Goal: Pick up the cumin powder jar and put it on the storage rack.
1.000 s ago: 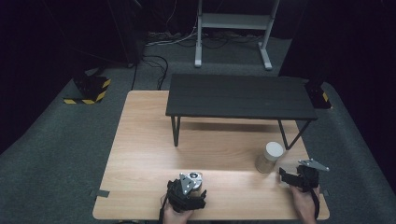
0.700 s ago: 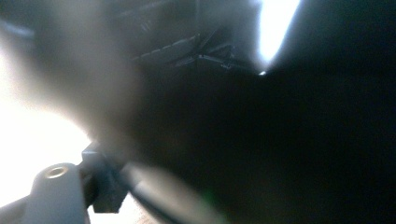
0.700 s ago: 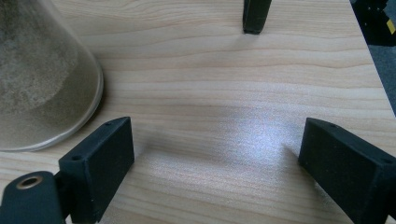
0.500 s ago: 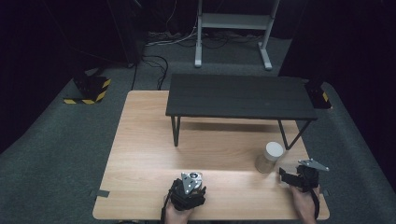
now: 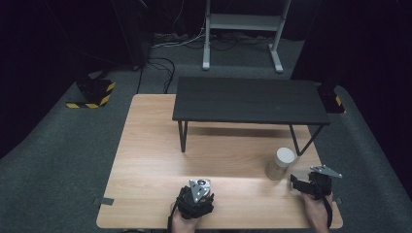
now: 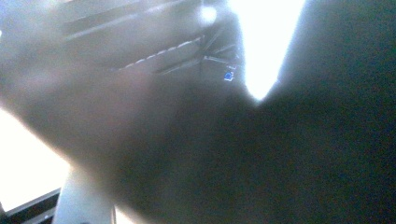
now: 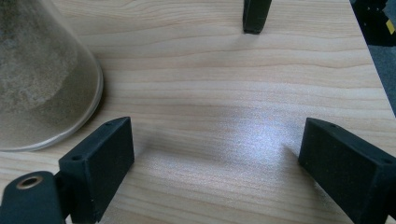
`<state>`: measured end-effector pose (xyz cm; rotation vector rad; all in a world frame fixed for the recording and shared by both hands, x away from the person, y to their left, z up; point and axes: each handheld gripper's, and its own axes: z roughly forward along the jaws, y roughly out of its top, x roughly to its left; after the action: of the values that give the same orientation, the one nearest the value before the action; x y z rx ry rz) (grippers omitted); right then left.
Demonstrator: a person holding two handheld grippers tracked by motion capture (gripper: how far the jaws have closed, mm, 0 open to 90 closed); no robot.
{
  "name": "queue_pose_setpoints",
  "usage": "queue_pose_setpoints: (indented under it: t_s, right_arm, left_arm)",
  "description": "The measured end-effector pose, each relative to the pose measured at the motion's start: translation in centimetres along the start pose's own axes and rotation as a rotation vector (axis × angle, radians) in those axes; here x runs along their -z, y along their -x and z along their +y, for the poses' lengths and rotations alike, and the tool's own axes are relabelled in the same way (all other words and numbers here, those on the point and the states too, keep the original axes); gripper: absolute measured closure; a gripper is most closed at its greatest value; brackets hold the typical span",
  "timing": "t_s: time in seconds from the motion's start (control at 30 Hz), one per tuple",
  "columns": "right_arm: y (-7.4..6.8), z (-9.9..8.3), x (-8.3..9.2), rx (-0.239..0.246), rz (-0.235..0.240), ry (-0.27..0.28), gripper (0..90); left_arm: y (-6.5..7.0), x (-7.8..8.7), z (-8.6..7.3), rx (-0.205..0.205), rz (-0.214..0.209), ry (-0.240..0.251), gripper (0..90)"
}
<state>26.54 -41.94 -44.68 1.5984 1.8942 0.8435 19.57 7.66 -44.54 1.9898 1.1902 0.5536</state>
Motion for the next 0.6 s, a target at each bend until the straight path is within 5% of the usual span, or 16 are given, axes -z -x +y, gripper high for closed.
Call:
queue_pose_setpoints:
  t_s: [0.33, 0.6]
  right_arm:
    - [0.04, -0.02, 0.01, -0.003, 0.001, 0.001, 9.7]
    - [0.06, -0.03, 0.01, -0.003, 0.002, 0.002, 9.8]
  left_arm:
    - [-0.29, 0.13, 0.17, 0.029, -0.016, -0.002, 30.8]
    - [-0.19, 0.64, 0.71, 0.008, -0.018, 0.005, 30.8]
